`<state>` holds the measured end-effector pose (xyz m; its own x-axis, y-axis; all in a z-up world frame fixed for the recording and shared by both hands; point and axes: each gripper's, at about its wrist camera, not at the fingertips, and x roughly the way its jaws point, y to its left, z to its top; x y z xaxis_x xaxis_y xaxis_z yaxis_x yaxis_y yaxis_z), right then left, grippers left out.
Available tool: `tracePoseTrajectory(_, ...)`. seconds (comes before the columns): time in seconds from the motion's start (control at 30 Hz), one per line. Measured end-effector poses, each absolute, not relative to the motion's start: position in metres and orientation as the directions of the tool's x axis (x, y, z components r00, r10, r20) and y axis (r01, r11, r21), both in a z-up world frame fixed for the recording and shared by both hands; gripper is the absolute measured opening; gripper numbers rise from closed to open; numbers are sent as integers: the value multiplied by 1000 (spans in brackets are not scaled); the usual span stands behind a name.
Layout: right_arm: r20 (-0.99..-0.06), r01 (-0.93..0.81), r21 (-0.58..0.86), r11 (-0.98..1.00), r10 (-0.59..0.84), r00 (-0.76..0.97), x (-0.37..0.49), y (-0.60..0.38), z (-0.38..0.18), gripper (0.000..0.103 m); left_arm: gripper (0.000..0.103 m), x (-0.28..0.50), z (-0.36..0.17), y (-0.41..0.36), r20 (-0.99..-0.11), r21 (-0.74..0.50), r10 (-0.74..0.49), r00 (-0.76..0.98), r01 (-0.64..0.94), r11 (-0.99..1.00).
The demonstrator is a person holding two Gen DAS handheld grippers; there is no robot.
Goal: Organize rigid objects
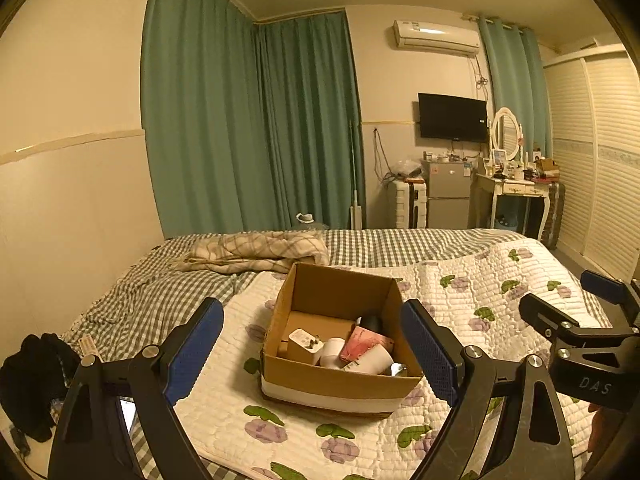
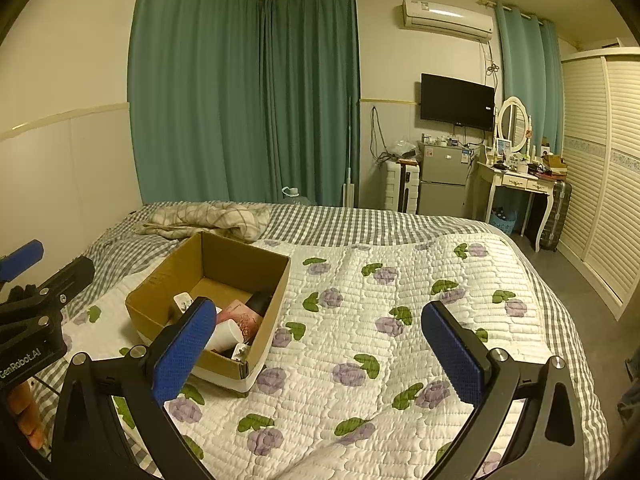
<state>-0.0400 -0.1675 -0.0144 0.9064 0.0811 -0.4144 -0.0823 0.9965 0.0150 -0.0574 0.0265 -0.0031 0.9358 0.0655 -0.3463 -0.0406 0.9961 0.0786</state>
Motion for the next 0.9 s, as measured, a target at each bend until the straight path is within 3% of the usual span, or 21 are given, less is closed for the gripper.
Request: tracePoseTrajectory(0.9,-426,-86,13,996,83,901,-38,-165,-20,103,93,-57,-11,22,-358,108,88,929,-53,993)
